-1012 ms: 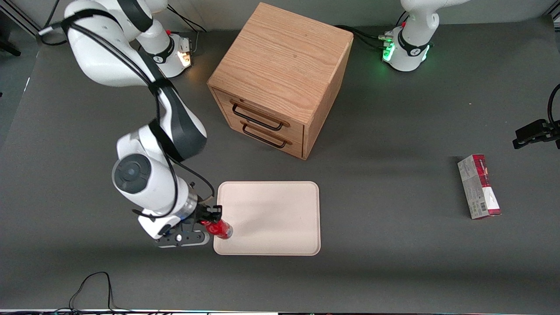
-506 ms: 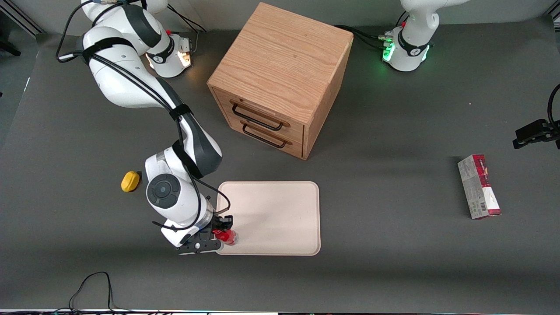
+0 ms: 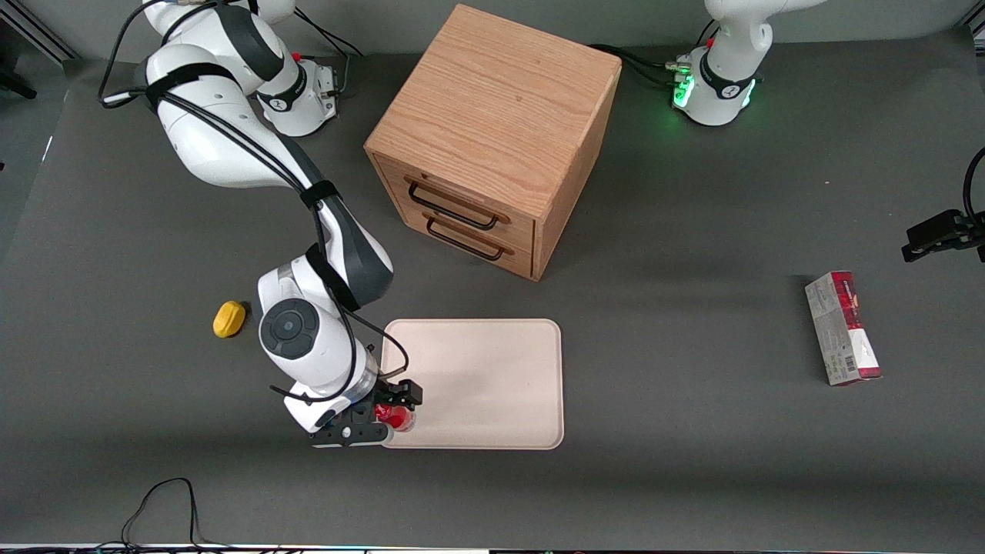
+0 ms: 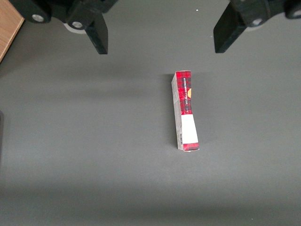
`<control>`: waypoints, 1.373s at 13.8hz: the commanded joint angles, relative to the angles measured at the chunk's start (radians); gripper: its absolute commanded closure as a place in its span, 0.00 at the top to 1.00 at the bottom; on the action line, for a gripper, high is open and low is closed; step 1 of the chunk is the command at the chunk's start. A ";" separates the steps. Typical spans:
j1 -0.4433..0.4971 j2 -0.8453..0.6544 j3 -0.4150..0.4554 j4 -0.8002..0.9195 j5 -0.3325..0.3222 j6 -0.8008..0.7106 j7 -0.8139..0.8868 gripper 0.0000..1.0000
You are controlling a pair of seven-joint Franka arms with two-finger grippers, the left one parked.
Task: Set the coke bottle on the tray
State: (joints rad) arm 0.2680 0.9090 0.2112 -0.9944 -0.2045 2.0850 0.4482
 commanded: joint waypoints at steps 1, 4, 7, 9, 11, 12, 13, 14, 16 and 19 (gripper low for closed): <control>0.020 -0.085 -0.047 -0.027 -0.018 -0.079 0.024 1.00; -0.030 -0.188 -0.084 -0.030 0.115 -0.246 -0.109 1.00; -0.023 -0.364 -0.194 -0.222 0.169 -0.296 -0.231 1.00; -0.010 -0.529 -0.284 -0.428 0.232 -0.273 -0.351 1.00; -0.007 -0.655 -0.348 -0.548 0.240 -0.281 -0.428 1.00; -0.007 -0.709 -0.363 -0.597 0.240 -0.283 -0.428 1.00; -0.006 -0.763 -0.378 -0.639 0.240 -0.284 -0.419 1.00; 0.003 -0.818 -0.403 -0.682 0.240 -0.290 -0.418 1.00; 0.054 -0.899 -0.479 -0.733 0.240 -0.331 -0.417 1.00; 0.060 -0.950 -0.501 -0.733 0.240 -0.411 -0.414 1.00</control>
State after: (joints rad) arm 0.3038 0.0066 -0.2674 -1.6841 0.0153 1.6806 0.0455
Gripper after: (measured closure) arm 0.000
